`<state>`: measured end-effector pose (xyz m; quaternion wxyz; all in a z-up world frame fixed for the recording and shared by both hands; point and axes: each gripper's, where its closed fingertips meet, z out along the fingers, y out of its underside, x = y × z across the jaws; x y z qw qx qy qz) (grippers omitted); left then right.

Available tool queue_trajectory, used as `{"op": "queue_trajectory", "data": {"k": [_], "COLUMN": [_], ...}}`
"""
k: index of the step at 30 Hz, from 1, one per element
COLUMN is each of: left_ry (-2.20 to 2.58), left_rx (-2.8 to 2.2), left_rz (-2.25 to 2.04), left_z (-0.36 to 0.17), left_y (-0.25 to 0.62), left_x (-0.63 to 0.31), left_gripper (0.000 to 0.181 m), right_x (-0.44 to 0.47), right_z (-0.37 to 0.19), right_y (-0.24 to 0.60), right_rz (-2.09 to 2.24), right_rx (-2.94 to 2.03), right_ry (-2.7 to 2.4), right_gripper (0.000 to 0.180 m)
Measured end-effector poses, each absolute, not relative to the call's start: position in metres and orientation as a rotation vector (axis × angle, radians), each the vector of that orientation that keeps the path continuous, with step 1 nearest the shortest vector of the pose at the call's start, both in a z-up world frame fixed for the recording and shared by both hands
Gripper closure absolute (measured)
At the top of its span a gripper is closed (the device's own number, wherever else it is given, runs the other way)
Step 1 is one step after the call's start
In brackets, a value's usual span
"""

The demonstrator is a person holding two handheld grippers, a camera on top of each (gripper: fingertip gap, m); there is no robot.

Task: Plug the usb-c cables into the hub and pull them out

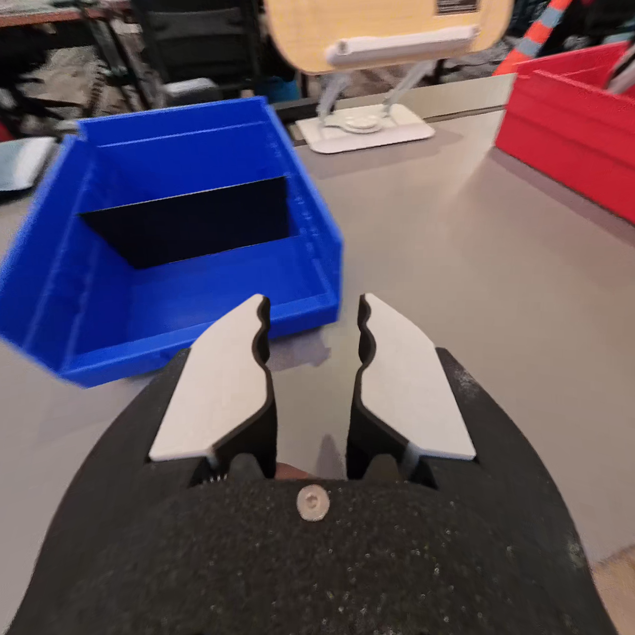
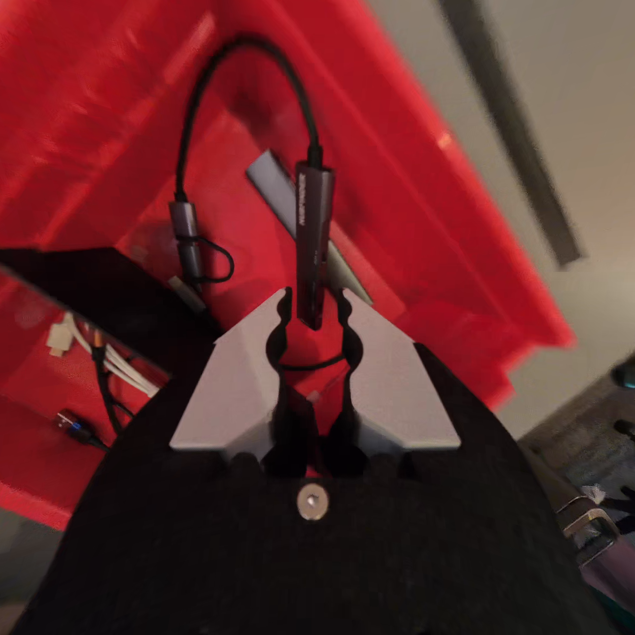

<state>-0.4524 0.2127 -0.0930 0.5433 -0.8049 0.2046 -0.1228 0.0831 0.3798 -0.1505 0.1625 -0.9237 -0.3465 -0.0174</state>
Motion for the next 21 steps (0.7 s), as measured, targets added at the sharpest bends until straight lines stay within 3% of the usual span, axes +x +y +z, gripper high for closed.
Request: {"op": "queue_trajectory", "data": {"k": [4,7,12,15,21], "left_ry": [0.351,0.285,0.273,0.271,0.218], "left_rx": [-1.900,-1.930,-1.963,-1.986,-2.029], "left_rz": [-0.123,-0.072,-0.127,-0.115,-0.174], "left_z": [-0.102,-0.117,-0.124,-0.127,-0.132], "left_y": [0.220,0.219,0.220,0.221,0.221], "left_x": [-0.502,-0.520,-0.518,-0.520,-0.520], "left_gripper": [0.133,0.136,0.139,0.140,0.139], "right_x": [0.078,0.059,0.033,0.029,0.037], "right_z": [-0.059,-0.028,-0.065,-0.095,-0.107], "right_y": [0.363,0.310,0.205,0.175,0.169], "right_rz": [-0.170,-0.082,0.111,0.123,0.083], "right_rx": [-2.261,-2.007,-1.760,-1.838,-1.906], "right_ry": [-0.668,-0.365,0.029,0.043,0.034], "right_gripper": [0.144,0.139,0.153,0.142,0.137]}}
